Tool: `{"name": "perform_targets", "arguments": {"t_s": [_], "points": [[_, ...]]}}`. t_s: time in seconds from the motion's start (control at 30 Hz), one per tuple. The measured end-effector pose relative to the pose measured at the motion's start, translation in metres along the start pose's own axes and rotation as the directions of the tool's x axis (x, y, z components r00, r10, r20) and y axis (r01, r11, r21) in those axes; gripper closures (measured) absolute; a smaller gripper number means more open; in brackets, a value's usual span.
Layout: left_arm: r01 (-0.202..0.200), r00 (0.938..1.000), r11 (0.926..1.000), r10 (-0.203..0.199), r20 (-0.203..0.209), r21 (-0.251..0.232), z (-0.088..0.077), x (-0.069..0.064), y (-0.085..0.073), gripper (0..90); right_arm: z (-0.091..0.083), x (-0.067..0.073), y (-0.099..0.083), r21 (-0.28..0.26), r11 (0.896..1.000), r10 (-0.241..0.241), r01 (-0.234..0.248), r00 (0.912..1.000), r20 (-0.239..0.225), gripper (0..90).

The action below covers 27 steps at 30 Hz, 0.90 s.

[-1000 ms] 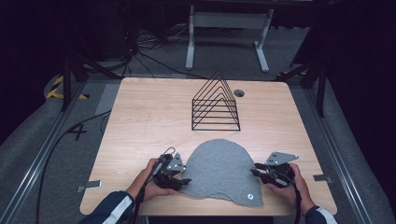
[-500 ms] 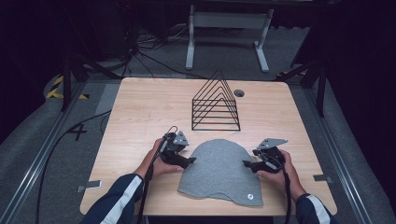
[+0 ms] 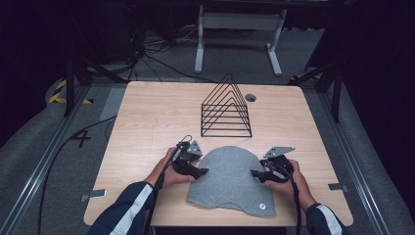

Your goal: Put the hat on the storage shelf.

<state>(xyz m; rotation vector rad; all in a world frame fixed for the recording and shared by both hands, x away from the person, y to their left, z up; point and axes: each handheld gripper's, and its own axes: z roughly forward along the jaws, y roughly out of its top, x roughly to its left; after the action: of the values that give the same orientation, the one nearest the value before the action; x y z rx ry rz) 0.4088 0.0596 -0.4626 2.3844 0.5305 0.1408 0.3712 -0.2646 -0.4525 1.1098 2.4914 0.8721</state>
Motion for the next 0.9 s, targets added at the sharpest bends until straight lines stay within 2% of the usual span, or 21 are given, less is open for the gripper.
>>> {"name": "perform_targets", "arguments": {"t_s": [0.03, 0.07, 0.17, 0.2, 0.27, 0.3, 0.37, 0.43, 0.6, 0.63, 0.7, 0.77, 0.8, 0.83, 0.9], "points": [[-0.002, 0.9999, 1.0000, 0.002, 0.012, -0.001, 0.000, -0.002, 0.001, 40.3, 0.000, 0.002, 0.001, 0.003, 1.000, 0.001, -0.001, 1.0000, -0.002, 48.5], [0.005, 0.9997, 1.0000, -0.005, 0.024, 0.005, -0.001, -0.004, 0.002, 47.5, -0.001, 0.003, 0.001, 0.006, 1.000, -0.004, 0.004, 1.0000, -0.002, 52.8], [0.021, 0.9983, 0.9998, -0.021, 0.054, 0.002, -0.001, -0.004, 0.002, 56.3, -0.001, 0.005, 0.002, 0.011, 1.000, -0.011, 0.011, 0.9996, -0.027, 64.4], [0.040, 0.9975, 0.9992, -0.040, 0.059, 0.000, -0.001, -0.004, 0.002, 59.2, -0.002, 0.006, 0.002, 0.008, 1.000, -0.011, 0.011, 0.9992, -0.038, 68.0], [0.045, 0.9964, 0.9990, -0.044, 0.073, -0.004, -0.002, -0.002, 0.002, 67.6, -0.002, 0.007, 0.002, 0.009, 1.000, -0.007, 0.008, 0.9984, -0.056, 75.3], [0.044, 0.9960, 0.9990, -0.045, 0.077, 0.009, -0.003, 0.000, 0.001, 70.1, -0.002, 0.007, 0.002, 0.009, 1.000, -0.003, 0.003, 0.9979, -0.065, 76.6], [0.043, 0.9966, 0.9991, -0.043, 0.071, 0.005, -0.003, 0.000, 0.000, 77.6, -0.002, 0.007, 0.001, 0.004, 1.000, -0.013, 0.013, 0.9970, -0.076, 80.5], [0.036, 0.9976, 0.9993, -0.036, 0.059, -0.001, -0.003, -0.001, 0.000, 80.3, -0.002, 0.006, 0.001, 0.000, 1.000, -0.010, 0.010, 0.9962, -0.086, 82.6], [0.005, 0.9998, 0.9999, -0.004, 0.021, -0.014, -0.008, -0.007, 0.002, 83.1, -0.006, 0.006, 0.000, -0.020, 0.999, -0.036, 0.035, 0.9963, -0.078, 84.5], [-0.015, 0.9998, 0.9998, 0.015, 0.012, -0.011, -0.010, -0.007, 0.003, 83.5, -0.007, 0.006, 0.000, -0.032, 0.999, -0.042, 0.040, 0.9960, -0.079, 84.6], [-0.006, 0.9999, 0.9996, 0.007, 0.011, -0.029, -0.013, -0.008, 0.003, 83.7, -0.012, 0.006, 0.000, -0.059, 0.997, -0.047, 0.042, 0.9957, -0.080, 84.6], [-0.019, 0.9998, 0.9991, 0.019, -0.001, -0.039, -0.019, -0.008, 0.004, 83.7, -0.019, 0.006, 0.001, -0.094, 0.994, -0.062, 0.055, 0.9950, -0.077, 84.7], [-0.023, 0.9997, 0.9987, 0.023, -0.008, -0.044, -0.021, -0.008, 0.005, 83.7, -0.019, 0.006, 0.001, -0.094, 0.994, -0.062, 0.055, 0.9950, -0.077, 84.7], [-0.017, 0.9998, 0.9975, 0.017, -0.007, -0.069, -0.025, -0.009, 0.006, 83.7, -0.022, 0.006, 0.002, -0.105, 0.993, -0.068, 0.060, 0.9947, -0.077, 84.7], [-0.017, 0.9998, 0.9959, 0.016, -0.010, -0.088, -0.032, -0.010, 0.009, 83.7, -0.033, 0.008, 0.006, -0.147, 0.986, -0.086, 0.076, 0.9942, -0.065, 84.7]]}}
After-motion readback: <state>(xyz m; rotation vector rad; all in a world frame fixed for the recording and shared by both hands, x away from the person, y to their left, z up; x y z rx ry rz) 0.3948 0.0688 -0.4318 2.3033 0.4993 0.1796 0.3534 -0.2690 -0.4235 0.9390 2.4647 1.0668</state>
